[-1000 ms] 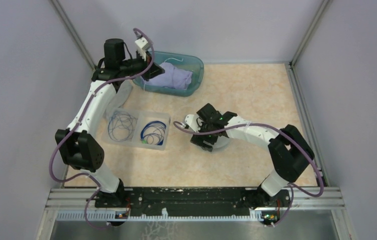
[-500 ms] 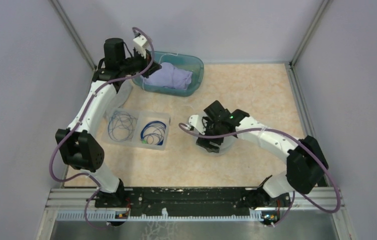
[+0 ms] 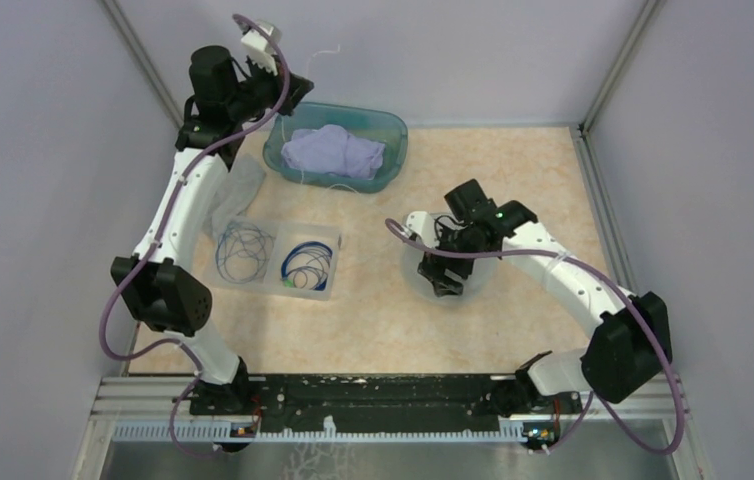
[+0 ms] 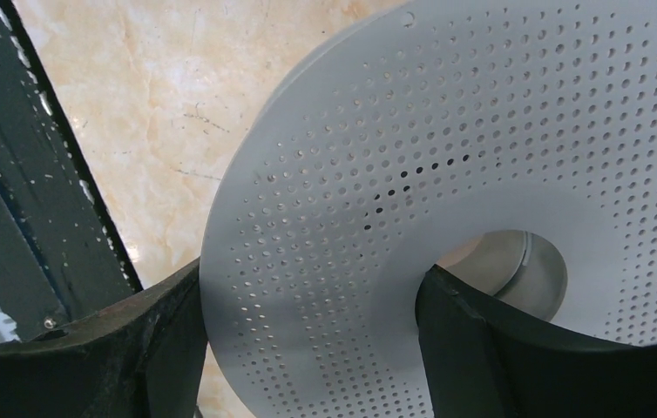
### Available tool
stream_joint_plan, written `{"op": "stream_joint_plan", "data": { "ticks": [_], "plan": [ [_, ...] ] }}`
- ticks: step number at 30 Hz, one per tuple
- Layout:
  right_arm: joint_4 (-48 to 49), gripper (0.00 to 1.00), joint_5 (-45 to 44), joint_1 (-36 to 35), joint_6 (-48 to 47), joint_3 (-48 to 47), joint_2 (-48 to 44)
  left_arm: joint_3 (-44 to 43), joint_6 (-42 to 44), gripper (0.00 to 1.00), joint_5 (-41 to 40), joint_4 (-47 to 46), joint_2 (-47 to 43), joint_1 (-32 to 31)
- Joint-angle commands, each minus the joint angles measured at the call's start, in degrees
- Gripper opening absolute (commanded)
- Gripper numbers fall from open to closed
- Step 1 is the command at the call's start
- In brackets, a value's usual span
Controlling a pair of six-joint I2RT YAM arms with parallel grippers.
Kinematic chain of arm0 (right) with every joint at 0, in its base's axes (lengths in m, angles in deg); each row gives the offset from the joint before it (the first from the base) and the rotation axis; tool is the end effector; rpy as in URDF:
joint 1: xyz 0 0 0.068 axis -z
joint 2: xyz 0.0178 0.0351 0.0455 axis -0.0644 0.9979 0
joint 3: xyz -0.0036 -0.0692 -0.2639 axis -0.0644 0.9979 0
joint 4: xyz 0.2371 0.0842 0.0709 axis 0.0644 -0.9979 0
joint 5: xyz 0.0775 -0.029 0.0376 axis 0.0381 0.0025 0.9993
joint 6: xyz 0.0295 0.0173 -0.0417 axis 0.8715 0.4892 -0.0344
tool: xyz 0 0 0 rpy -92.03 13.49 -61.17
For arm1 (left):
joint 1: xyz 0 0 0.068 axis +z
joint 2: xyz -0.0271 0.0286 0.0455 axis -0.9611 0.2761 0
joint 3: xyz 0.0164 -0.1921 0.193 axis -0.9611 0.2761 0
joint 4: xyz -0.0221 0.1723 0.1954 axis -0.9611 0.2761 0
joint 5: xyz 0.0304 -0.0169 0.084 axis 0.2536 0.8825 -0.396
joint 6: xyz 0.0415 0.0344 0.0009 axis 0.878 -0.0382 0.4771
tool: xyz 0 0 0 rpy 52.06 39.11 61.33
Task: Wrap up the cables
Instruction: Pick up the cable reel from the center of the board, then place the cable reel at the center of the board.
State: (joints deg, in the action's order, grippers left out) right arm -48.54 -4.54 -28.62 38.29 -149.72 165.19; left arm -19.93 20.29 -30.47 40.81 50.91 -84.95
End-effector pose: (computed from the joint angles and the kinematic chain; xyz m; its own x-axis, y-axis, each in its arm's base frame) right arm 0.2094 0.1474 0.2763 -0.2072 -0.8283 -0.5205 -0.9701 0.2426 0.0001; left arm 0.3880 -0.0923 0.4510 -0.0744 0.0333 -0.9967 0.6319 0.7748 -0.0213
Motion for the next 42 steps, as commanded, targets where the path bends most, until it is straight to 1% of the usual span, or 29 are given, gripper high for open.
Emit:
{"op": "stream_joint_plan", "data": {
  "ticks": [1,3,6,11,13,14,18,23,28,30,32,34,36,39,42],
  "plan": [
    [0.51,0.17,10.78,4.18,-0.58,-6.28,-2.06,-4.12,-6.49,0.00,5.04,-3.30,1.94,-0.07],
    [1.68,0.17,16.70,5.48,2.47,-7.59,-1.78,-3.87,-8.66,0.00,9.15,-4.16,2.65,-0.22],
    [9.55,0.17,24.54,6.62,9.85,-6.81,-1.83,-3.54,-10.59,0.00,11.12,-4.88,2.85,-0.42],
    [24.40,0.16,34.32,6.64,24.79,-3.63,-0.84,-3.60,-9.56,0.00,7.85,-4.28,1.78,-0.40],
    [29.94,0.15,37.10,6.65,29.68,-2.38,-0.53,-3.57,-8.68,0.00,5.45,-3.99,1.25,-0.44],
    [31.11,0.14,38.14,6.65,30.81,-2.22,-0.17,-3.82,-8.30,0.00,3.93,-3.77,1.18,-0.44],
    [30.73,0.14,40.41,6.65,29.96,-2.46,0.69,-6.01,-7.90,0.00,-0.54,-2.93,1.85,-0.41],
    [28.08,0.13,37.12,6.65,25.80,-3.19,0.07,-13.17,-7.64,0.00,-5.59,-2.30,4.63,-0.36],
    [24.78,0.12,33.46,6.74,22.58,-3.88,-1.12,-24.06,-2.20,0.00,-10.17,0.30,7.69,-0.35],
    [24.38,0.12,32.96,6.80,22.19,-3.44,-1.75,-27.57,0.00,0.00,-12.22,1.43,8.28,-0.36],
    [24.06,0.13,32.40,6.78,21.74,-2.94,-2.15,-29.32,1.90,0.00,-14.07,2.07,8.33,-0.35],
    [24.41,0.12,32.23,6.83,21.84,-2.29,-2.46,-29.08,2.39,0.00,-13.39,2.47,7.93,-0.35],
    [25.86,0.13,32.92,6.83,23.09,-1.00,-2.41,-26.08,1.54,0.00,-11.07,2.30,7.06,-0.35],
    [28.52,0.13,34.53,6.72,25.24,0.06,-1.90,-19.53,0.64,0.00,-3.53,1.20,5.23,-0.56],
    [30.11,0.12,35.54,6.72,26.60,0.63,-1.56,-13.48,2.24,0.00,2.44,1.43,3.79,-1.69]
  ]
}}
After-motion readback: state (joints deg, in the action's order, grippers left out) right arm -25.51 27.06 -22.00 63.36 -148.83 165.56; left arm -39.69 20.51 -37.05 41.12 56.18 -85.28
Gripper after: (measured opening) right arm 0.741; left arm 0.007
